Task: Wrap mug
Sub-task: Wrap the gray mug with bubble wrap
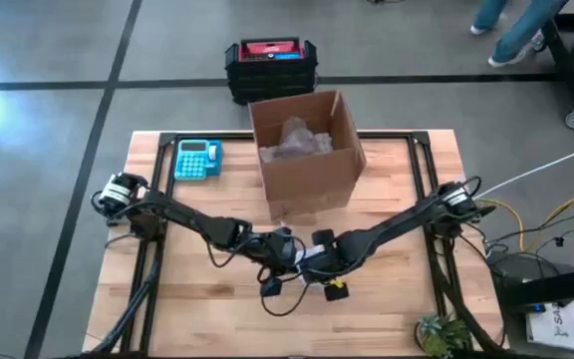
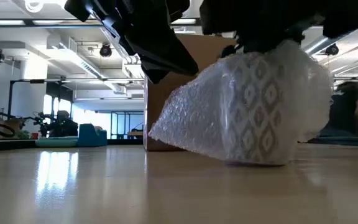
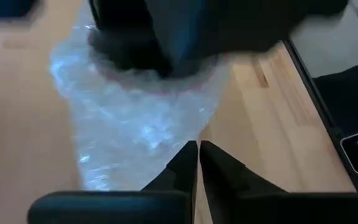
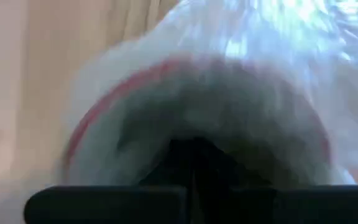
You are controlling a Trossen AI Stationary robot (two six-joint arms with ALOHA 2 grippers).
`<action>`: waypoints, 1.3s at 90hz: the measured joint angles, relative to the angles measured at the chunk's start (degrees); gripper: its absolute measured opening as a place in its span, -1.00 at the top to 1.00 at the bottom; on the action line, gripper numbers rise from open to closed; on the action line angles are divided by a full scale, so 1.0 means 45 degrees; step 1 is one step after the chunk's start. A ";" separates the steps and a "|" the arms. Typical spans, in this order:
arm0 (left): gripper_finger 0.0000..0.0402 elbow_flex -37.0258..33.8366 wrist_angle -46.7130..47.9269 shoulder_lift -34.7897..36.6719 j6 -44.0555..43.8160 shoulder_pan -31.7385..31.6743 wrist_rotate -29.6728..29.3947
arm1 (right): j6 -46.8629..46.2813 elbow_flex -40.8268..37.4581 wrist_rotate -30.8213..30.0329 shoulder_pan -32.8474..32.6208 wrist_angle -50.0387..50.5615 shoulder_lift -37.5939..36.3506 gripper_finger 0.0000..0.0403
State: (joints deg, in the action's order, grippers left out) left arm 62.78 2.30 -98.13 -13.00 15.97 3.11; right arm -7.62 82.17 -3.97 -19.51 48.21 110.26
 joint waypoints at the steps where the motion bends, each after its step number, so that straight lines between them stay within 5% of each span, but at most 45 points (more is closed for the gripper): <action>1: 0.97 0.0026 0.0065 0.0026 0.0023 0.0000 0.0000 | 0.0009 0.0000 -0.0009 0.0003 -0.0053 0.0012 1.00; 38: 0.98 0.0182 0.2725 0.0712 -0.0244 0.0005 -0.3583 | -0.0426 0.1180 -0.0102 -0.0086 0.1473 -0.1392 1.00; 64: 0.98 -0.0300 0.0322 -0.0196 -0.0132 -0.0006 -0.3564 | -0.2749 0.0647 -0.0137 -0.0779 0.3343 -0.2982 1.00; 117: 1.00 -0.0319 -0.2947 -0.0825 0.0067 -0.0005 -0.2078 | -0.1287 -0.1248 -0.0816 -0.0452 -0.1729 -0.2365 1.00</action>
State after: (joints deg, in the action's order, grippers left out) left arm 61.34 -10.96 -101.85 -12.70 15.94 -6.24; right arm -13.41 76.55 -7.64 -21.54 40.43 99.61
